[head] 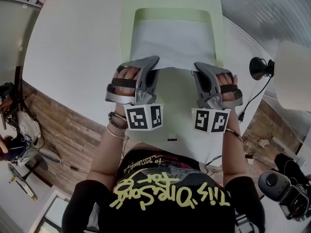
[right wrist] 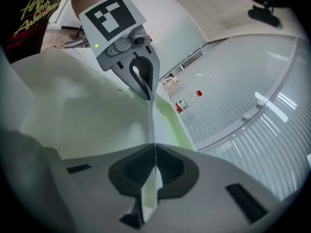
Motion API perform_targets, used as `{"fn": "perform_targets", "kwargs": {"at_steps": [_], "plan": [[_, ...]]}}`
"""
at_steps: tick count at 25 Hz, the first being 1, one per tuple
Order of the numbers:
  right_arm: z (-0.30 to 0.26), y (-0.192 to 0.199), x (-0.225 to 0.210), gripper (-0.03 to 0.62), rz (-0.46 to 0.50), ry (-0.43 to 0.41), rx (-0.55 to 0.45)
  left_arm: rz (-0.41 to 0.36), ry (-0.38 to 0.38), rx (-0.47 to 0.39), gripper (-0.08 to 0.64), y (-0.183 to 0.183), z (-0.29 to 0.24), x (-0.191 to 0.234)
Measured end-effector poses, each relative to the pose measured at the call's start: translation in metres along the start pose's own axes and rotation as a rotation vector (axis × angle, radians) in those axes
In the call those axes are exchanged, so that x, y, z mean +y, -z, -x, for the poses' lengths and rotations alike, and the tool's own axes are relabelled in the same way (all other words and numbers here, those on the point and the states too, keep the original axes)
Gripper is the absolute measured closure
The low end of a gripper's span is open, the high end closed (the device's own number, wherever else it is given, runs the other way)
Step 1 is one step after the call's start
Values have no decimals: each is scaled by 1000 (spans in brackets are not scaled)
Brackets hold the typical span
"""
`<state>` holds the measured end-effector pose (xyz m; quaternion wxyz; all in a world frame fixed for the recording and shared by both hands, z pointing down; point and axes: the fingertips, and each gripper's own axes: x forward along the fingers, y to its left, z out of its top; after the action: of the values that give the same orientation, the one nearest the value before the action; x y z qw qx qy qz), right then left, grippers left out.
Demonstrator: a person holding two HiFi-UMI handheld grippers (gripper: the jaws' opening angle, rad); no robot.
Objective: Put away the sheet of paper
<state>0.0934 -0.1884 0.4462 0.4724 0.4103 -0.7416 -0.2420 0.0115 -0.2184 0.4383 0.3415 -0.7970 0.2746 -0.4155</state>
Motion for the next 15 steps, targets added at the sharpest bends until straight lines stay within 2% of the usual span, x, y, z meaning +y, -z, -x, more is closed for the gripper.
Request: {"fn": "perform_targets", "kwargs": {"at_steps": [15], "plan": [[-10,3,-8,584,15,-1,0,-4,0,25,552,2,-10,6]]}}
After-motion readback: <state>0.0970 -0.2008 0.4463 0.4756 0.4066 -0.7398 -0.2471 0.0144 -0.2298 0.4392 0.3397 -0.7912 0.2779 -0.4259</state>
